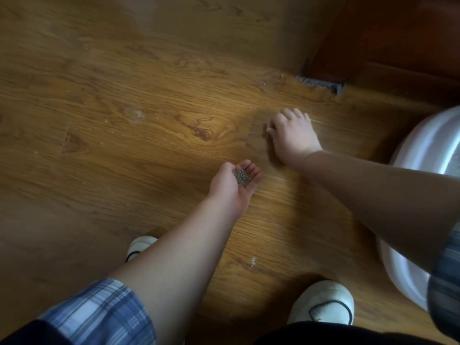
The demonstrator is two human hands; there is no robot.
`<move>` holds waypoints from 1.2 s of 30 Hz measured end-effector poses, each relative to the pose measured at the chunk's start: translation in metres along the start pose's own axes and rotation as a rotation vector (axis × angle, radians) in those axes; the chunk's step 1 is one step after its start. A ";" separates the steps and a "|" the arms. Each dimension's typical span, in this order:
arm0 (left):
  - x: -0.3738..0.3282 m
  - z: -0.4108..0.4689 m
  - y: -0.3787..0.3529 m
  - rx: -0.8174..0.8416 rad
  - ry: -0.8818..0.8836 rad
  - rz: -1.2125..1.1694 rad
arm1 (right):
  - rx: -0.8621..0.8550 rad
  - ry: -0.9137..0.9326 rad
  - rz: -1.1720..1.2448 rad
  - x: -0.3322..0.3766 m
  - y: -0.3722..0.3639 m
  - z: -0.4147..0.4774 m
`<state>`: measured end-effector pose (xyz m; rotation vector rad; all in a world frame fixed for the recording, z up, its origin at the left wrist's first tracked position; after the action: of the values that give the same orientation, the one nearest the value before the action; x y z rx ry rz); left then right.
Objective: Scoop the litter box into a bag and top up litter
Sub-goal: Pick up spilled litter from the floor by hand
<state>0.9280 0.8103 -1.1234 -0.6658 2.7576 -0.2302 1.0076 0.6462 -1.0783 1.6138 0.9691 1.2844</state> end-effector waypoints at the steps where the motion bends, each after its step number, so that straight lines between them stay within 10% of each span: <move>1: 0.003 0.002 -0.001 0.002 0.009 0.001 | -0.021 0.015 0.099 0.004 0.006 -0.008; 11: 0.038 -0.002 -0.013 0.128 0.116 0.000 | -0.043 0.194 0.397 0.036 -0.003 -0.102; 23: -0.001 -0.002 0.008 0.034 0.005 -0.001 | 0.147 0.034 -0.188 -0.019 -0.031 -0.047; 36: -0.011 0.003 0.019 0.009 -0.008 -0.047 | 0.002 0.095 0.202 -0.003 -0.025 -0.038</move>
<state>0.9304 0.8320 -1.1274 -0.7281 2.7342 -0.2488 0.9676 0.6582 -1.0979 1.6991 0.8815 1.5090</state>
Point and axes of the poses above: each hand's wrist, its own z-axis towards the middle knuckle, its own y-axis out of the back of the hand, x = y × z, the point moved 10 cm from there along z, towards the middle knuckle, and after that the axes turned 2 degrees about -y, right-handed, at the moved point
